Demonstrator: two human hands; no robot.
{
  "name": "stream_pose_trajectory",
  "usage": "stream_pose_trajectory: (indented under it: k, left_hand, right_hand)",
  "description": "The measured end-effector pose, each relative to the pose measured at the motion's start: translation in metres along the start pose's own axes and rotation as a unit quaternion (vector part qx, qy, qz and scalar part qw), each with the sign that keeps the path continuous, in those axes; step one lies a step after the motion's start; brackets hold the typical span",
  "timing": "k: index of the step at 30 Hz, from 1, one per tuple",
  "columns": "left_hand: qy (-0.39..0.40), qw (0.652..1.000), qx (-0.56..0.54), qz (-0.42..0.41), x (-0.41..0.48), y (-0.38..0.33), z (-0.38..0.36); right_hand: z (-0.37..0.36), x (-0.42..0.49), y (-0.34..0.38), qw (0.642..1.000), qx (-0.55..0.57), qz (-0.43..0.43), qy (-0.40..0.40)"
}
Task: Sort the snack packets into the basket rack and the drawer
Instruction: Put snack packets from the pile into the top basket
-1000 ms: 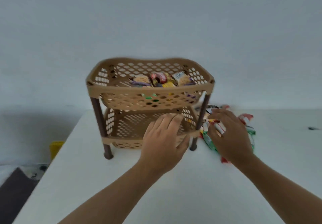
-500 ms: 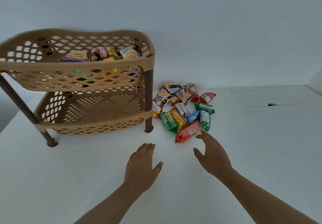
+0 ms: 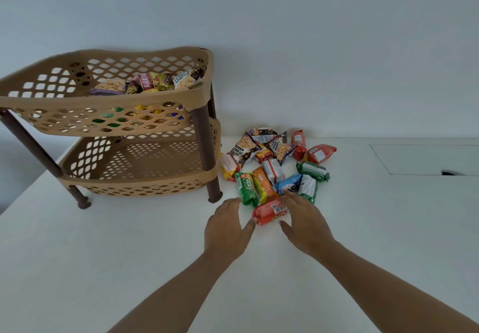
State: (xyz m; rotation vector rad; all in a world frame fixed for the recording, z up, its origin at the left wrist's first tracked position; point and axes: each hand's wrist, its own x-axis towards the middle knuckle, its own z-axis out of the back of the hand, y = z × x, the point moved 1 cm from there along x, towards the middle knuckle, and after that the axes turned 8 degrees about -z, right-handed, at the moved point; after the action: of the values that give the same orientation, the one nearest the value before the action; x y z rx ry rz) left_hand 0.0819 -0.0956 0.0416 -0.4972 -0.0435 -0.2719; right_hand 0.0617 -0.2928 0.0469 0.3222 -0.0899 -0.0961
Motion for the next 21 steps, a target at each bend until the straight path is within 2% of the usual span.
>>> stream_pose_trajectory:
  k: [5,8,12,21]
  left_hand:
    - [-0.047,0.972,-0.166,0.156,0.04,-0.01,-0.004]
    - [-0.046,0.95,-0.223,0.213,0.059,-0.011,-0.008]
    - [-0.036,0.937,-0.224,0.265,0.073,-0.011,-0.016]
    - [-0.038,0.921,-0.227,0.313,0.09,-0.012,-0.026]
  right_hand:
    - [-0.005,0.019,0.004,0.998,-0.014,0.058,0.009]
    - [-0.011,0.026,0.003,0.996,-0.036,0.084,0.014]
    - [-0.014,0.031,0.001,0.993,-0.059,0.106,0.015]
    - [-0.01,0.026,-0.005,0.993,-0.034,0.116,-0.003]
